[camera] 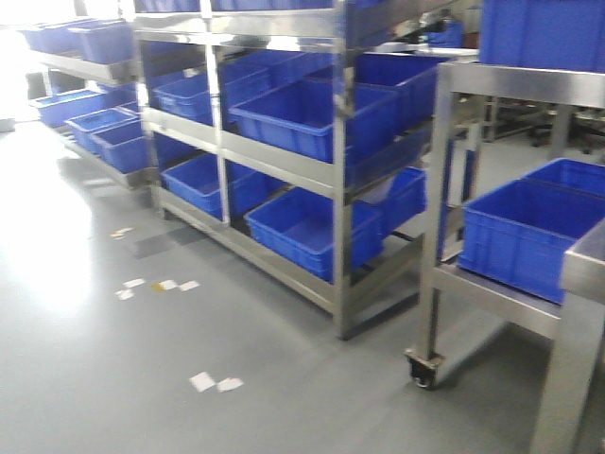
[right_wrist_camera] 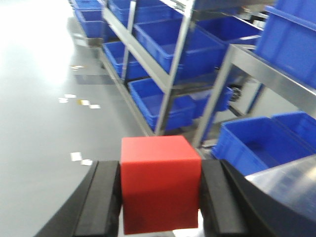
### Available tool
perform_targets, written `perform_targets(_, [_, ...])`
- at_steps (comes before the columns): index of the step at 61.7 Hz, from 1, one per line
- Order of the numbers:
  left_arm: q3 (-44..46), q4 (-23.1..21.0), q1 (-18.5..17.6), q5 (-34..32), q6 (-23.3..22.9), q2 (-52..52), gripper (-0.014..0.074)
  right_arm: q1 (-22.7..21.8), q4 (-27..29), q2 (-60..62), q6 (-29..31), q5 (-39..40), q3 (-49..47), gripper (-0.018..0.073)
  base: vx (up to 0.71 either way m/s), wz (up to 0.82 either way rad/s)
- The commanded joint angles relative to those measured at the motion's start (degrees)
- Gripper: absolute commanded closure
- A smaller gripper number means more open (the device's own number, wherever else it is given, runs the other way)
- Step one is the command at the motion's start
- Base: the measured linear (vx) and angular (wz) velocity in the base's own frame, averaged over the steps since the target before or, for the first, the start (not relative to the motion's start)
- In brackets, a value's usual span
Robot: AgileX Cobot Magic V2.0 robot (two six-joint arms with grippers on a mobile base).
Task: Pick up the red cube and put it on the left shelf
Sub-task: 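Drive the base away from the table holding the red cube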
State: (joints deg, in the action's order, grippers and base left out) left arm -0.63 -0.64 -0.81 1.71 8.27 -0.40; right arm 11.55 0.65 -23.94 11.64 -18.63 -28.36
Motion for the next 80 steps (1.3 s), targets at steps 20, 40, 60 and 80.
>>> perform_targets(20, [-1.26, -0.27, -0.38, -5.18, 0.03, -0.02, 0.0491, -0.37, -0.05, -0.1, -0.1, 4.86, -1.65, 0.0492, -0.12, 0.42])
perform_targets(40, [-1.26, -0.27, -0.38, -5.18, 0.03, -0.02, 0.0491, -0.37, -0.05, -0.1, -0.1, 4.86, -1.65, 0.0492, -0.09, 0.51])
perform_targets(60, [-1.26, -0.27, -0.38, -5.18, 0.03, -0.02, 0.0491, -0.37, -0.05, -0.1, -0.1, 4.86, -1.65, 0.0492, -0.06, 0.33])
perform_targets(80, [-1.26, -0.27, -0.38, -5.18, 0.03, -0.02, 0.0491, -0.37, -0.05, -0.1, -0.1, 4.86, -1.65, 0.0492, 0.01, 0.21])
